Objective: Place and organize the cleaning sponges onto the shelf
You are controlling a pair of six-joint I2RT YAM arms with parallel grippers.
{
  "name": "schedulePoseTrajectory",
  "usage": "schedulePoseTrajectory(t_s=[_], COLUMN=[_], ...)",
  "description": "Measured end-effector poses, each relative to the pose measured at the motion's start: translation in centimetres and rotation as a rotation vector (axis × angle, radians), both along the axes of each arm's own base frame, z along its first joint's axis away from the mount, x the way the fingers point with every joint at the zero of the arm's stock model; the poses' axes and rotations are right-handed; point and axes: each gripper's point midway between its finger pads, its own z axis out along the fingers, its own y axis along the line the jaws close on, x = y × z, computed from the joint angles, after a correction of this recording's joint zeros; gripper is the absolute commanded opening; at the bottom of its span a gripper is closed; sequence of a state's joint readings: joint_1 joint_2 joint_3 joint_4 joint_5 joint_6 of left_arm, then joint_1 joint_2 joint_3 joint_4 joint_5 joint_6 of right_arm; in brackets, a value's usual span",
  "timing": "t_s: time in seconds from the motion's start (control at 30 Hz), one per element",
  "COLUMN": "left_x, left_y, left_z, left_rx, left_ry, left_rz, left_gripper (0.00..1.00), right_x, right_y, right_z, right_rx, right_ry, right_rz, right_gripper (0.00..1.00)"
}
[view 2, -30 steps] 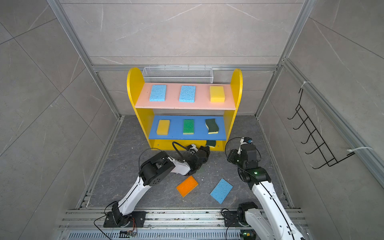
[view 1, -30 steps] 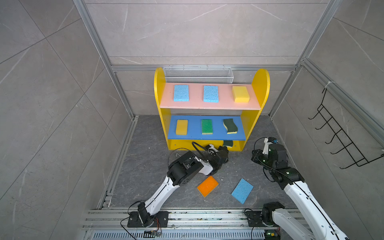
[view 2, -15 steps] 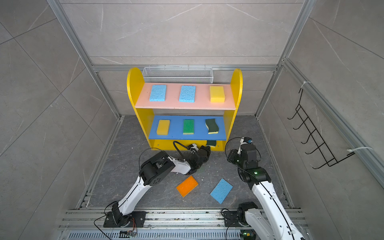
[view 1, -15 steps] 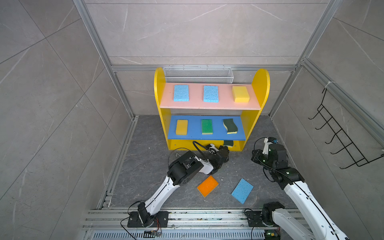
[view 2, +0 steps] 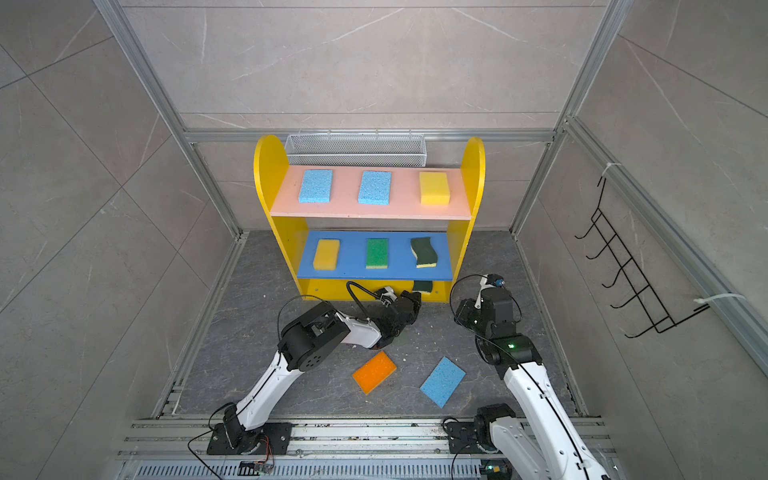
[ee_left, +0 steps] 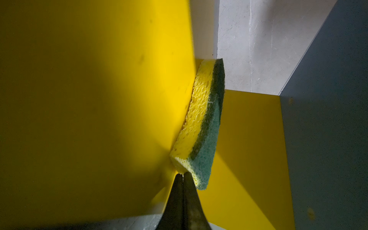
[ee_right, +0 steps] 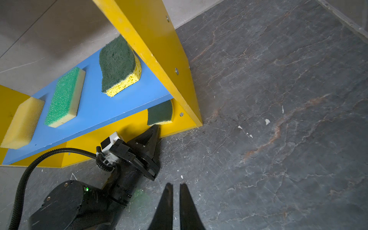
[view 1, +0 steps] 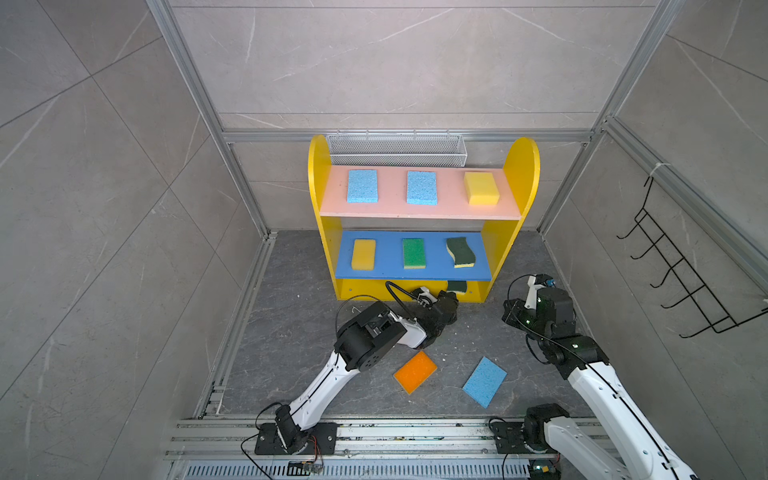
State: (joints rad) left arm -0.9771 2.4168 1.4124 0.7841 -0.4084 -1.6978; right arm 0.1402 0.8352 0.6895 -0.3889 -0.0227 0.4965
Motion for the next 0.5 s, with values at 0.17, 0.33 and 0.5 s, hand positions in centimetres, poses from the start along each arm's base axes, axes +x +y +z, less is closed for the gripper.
schedulePoseTrajectory(t_s=[0.17, 0.33, 0.5], left_x=[-0.7, -1.8, -2.8], left_y=[0.7, 2.0, 2.8], left_z=[0.0, 0.0, 0.7], left_rx=[0.027, 0.095, 0.147], left_ry=[-0.007, -0.019, -0.042], left_rz=[-0.006, -0.021, -0.037], left_gripper=[0.00, 0.00, 0.05], right_x=[0.0, 0.0, -0.2], right_y=[0.1, 0.1, 0.2], right_z=[0.0, 0.0, -0.2], right_rx=[0.002, 0.005, 0.000], right_ry=[0.000, 0.001, 0.012], right_rz=[0.003, 0.007, 0.018], right_gripper=[0.13, 0.15, 0.18])
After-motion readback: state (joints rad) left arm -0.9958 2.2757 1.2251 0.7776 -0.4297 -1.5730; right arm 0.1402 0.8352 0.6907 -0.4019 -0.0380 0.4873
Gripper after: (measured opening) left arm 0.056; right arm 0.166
